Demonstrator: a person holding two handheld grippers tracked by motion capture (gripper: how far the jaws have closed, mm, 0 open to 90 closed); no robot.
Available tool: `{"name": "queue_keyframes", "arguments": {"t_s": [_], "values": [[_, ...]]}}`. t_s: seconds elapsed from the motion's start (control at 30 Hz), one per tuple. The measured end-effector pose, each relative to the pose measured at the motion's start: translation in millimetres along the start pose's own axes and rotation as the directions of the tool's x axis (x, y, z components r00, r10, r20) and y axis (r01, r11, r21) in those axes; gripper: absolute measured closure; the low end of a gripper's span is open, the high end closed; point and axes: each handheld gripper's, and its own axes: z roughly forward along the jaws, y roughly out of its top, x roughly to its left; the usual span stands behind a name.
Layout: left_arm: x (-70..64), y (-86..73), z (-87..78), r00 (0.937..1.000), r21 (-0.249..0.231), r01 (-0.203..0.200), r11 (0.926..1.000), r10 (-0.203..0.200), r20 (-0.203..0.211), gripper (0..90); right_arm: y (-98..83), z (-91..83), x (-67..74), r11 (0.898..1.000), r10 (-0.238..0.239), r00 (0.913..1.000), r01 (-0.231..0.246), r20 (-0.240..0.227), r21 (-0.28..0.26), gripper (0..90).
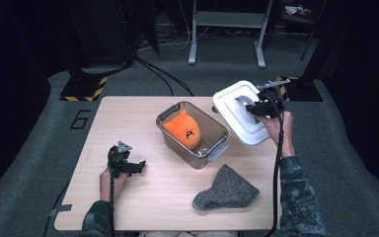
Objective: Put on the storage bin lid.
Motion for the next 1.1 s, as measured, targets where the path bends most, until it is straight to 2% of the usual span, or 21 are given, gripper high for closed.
{"name": "queue_keyframes", "arguments": {"t_s": [0.47, 0.8, 0.87, 0.9, 0.93, 1.0, 1.1], "values": [[0.0, 0.0, 0.0, 1.0000, 0.000, 0.000, 1.0000, 0.000, 0.000, 2.4, 13.3, -1.2, 25.5, 1.000, -0.029, 0.9964, 0.029, -0.080, 0.006, 66.3], [0.0, 0.0, 0.0, 1.0000, 0.000, 0.000, 1.0000, 0.000, 0.000, 2.4, 21.0, 6.9, 50.5, 0.998, -0.066, 0.9878, 0.068, -0.141, 0.008, 66.4], [0.0, 0.0, 0.1, 1.0000, -0.001, 0.001, 1.0000, -0.001, 0.000, 2.4, 22.2, 8.9, 54.3, 0.996, -0.088, 0.9841, 0.090, -0.155, 0.007, 66.3], [-0.1, 0.0, 0.1, 1.0000, -0.002, 0.002, 1.0000, -0.002, 0.000, 2.4, 22.8, 10.0, 57.2, 0.996, -0.083, 0.9838, 0.086, -0.159, 0.007, 66.4], [0.9, 0.2, -0.7, 0.9999, 0.011, -0.014, 0.9998, 0.014, 0.003, 2.4, 23.3, 10.9, 58.9, 0.996, -0.091, 0.9821, 0.093, -0.165, 0.006, 66.4], [0.8, 0.2, -0.7, 0.9999, 0.010, -0.013, 0.9999, 0.013, 0.002, 2.4, 24.2, 13.1, 63.2, 0.996, -0.081, 0.9807, 0.084, -0.178, 0.005, 66.4], [0.9, 0.2, -0.7, 0.9999, 0.010, -0.013, 0.9999, 0.013, 0.002, 2.4, 25.2, 17.3, 67.4, 0.996, -0.091, 0.9751, 0.094, -0.203, 0.008, 66.4]]}}
